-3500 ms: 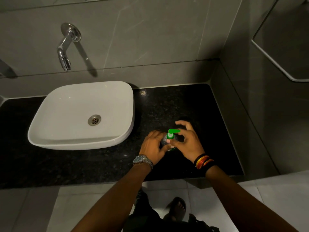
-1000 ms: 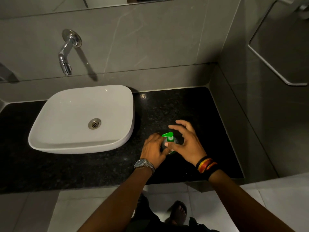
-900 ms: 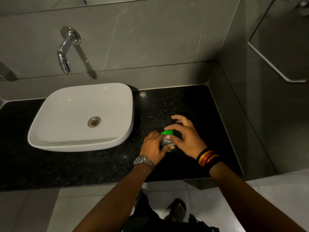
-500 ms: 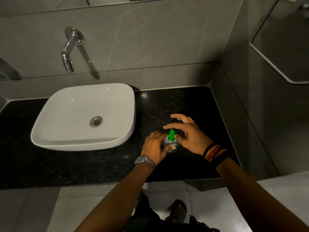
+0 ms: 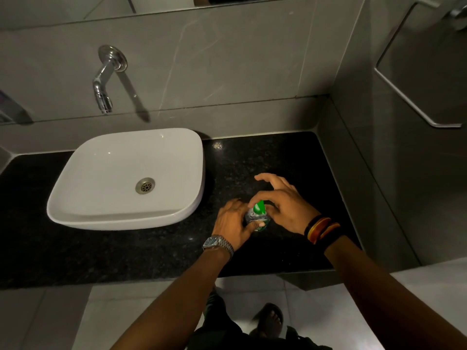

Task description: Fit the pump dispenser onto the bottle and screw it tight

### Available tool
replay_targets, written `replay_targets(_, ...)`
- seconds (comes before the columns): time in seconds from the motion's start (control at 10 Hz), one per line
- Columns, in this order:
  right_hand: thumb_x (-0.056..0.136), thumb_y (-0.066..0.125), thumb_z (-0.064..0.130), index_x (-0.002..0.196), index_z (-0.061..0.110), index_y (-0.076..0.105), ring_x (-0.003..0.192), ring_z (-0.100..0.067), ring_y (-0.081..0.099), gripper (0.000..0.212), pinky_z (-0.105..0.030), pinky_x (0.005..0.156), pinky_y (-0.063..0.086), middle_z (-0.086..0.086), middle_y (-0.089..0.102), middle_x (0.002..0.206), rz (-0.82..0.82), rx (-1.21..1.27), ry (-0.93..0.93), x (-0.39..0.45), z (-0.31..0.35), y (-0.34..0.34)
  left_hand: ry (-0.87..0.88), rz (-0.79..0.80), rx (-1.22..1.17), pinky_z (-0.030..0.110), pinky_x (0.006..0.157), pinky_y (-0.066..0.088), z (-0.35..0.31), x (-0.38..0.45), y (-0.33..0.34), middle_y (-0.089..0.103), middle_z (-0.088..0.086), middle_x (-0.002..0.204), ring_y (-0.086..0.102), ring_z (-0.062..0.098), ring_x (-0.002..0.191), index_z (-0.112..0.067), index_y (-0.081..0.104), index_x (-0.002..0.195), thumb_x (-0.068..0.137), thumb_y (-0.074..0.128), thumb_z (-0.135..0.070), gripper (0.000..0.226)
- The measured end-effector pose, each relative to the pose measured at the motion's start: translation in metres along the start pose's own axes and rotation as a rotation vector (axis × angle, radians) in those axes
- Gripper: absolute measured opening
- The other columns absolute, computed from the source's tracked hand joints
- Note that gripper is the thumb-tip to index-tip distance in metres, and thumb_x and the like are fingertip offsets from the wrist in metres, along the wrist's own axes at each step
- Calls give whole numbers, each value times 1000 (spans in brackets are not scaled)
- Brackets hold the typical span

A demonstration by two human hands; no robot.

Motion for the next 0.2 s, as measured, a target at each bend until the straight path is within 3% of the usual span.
replay_targets(0.1, 84, 63, 0, 120, 33, 68, 142, -17, 33, 49, -42, 117, 31, 4, 36, 152, -120, 148, 77, -6, -9, -14, 22, 60, 17, 44, 121, 32, 3, 1, -5, 51, 5, 152, 39, 28, 146, -24, 42, 151, 70, 76, -69, 99)
replay_targets(0.2, 87, 64, -2, 122, 19, 66, 132, -15, 47, 41, -42, 112, 40, -1, 48, 140, -380, 288, 166, -48, -32, -17, 49, 130, -34, 41, 130, 17, 13, 4, -15, 22, 3, 169, 16, 22, 157, -24, 15, 161, 59, 81, -72, 131)
Point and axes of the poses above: each hand's wrist, its own x-axis towards the middle knuckle, its own y-axis out of the palm, z = x × y, the point moved 6 cm from there along x, towards the middle knuckle
